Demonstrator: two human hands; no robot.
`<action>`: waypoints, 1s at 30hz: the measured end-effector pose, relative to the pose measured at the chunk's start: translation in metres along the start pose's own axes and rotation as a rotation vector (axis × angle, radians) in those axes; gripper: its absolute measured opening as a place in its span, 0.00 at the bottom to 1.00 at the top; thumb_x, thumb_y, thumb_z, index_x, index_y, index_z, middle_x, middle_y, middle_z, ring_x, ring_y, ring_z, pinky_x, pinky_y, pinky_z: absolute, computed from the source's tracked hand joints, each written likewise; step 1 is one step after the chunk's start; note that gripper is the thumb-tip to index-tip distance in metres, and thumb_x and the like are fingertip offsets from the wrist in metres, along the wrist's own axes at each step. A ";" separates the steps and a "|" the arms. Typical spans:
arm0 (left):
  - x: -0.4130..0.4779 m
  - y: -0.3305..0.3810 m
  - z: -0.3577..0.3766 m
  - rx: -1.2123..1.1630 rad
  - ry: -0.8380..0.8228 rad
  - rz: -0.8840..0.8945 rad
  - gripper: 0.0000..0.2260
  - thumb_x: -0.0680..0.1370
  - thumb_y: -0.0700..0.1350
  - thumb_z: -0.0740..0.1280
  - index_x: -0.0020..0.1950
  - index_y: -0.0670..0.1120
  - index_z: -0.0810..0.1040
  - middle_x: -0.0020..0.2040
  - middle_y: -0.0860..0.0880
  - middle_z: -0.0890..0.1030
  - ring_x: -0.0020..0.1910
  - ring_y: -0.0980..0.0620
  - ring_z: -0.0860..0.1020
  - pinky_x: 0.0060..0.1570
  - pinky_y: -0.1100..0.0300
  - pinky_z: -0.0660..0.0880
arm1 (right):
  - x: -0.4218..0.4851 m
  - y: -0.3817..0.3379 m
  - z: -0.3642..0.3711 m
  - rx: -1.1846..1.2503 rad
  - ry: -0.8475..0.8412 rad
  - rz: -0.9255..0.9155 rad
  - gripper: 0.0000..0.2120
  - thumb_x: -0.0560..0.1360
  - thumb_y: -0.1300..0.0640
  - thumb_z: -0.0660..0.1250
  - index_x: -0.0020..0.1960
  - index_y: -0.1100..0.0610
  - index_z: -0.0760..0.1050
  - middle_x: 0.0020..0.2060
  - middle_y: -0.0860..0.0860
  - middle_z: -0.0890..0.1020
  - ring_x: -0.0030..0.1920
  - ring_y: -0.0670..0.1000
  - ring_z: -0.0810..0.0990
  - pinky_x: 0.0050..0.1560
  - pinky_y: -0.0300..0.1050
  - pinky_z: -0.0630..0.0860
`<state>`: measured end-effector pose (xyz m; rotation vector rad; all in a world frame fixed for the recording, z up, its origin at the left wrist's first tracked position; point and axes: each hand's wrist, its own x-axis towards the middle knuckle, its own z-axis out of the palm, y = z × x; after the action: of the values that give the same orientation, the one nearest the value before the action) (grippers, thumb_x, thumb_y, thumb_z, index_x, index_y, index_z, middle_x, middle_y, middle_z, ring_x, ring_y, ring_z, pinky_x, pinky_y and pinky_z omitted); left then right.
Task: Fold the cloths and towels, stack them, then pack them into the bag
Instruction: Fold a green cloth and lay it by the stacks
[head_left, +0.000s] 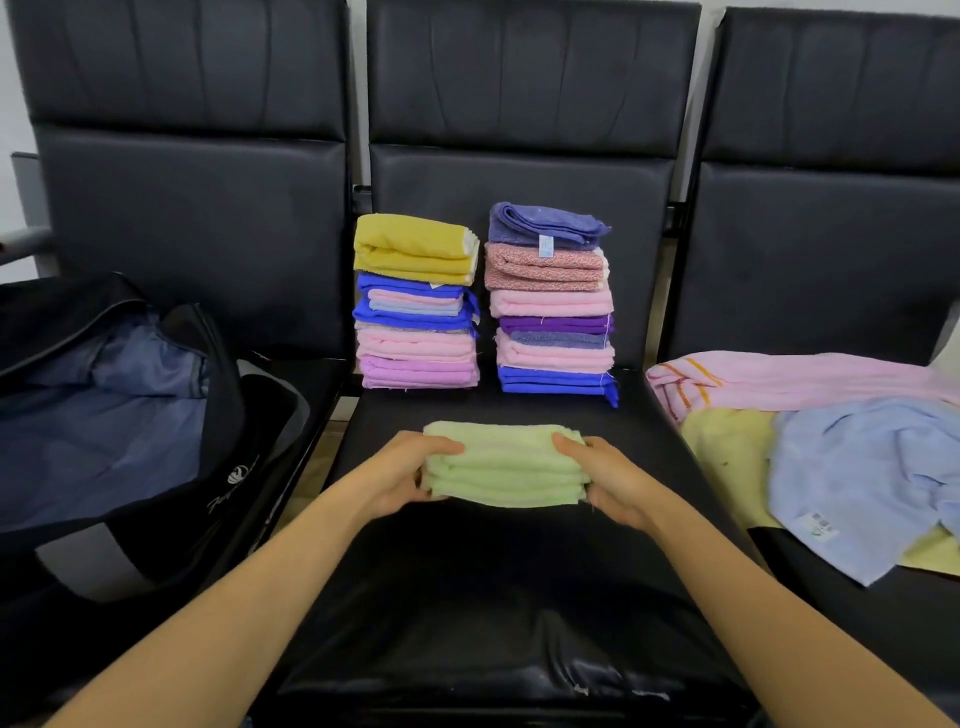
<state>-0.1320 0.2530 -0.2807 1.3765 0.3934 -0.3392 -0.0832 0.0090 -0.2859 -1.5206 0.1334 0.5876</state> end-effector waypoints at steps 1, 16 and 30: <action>0.006 -0.002 -0.002 -0.021 0.017 -0.013 0.24 0.71 0.40 0.73 0.66 0.42 0.71 0.58 0.42 0.81 0.54 0.45 0.81 0.43 0.52 0.80 | 0.002 0.000 0.001 0.014 -0.012 0.015 0.25 0.77 0.54 0.67 0.70 0.60 0.63 0.59 0.58 0.79 0.57 0.55 0.81 0.55 0.52 0.79; 0.086 0.041 -0.086 0.187 0.534 0.218 0.15 0.77 0.34 0.64 0.56 0.43 0.60 0.50 0.46 0.72 0.50 0.47 0.73 0.41 0.55 0.73 | 0.114 -0.048 0.110 -0.411 0.079 -0.259 0.20 0.78 0.63 0.62 0.61 0.52 0.54 0.51 0.54 0.71 0.47 0.51 0.74 0.44 0.45 0.74; 0.087 0.034 -0.092 0.427 0.541 0.096 0.24 0.76 0.38 0.67 0.69 0.40 0.62 0.62 0.41 0.73 0.55 0.45 0.74 0.50 0.54 0.72 | 0.128 -0.031 0.112 -0.621 0.122 -0.230 0.27 0.76 0.56 0.66 0.71 0.53 0.59 0.64 0.56 0.69 0.61 0.56 0.73 0.58 0.49 0.75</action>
<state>-0.0457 0.3492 -0.3044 1.9017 0.7253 0.0441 0.0093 0.1536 -0.3061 -2.1390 -0.1463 0.3630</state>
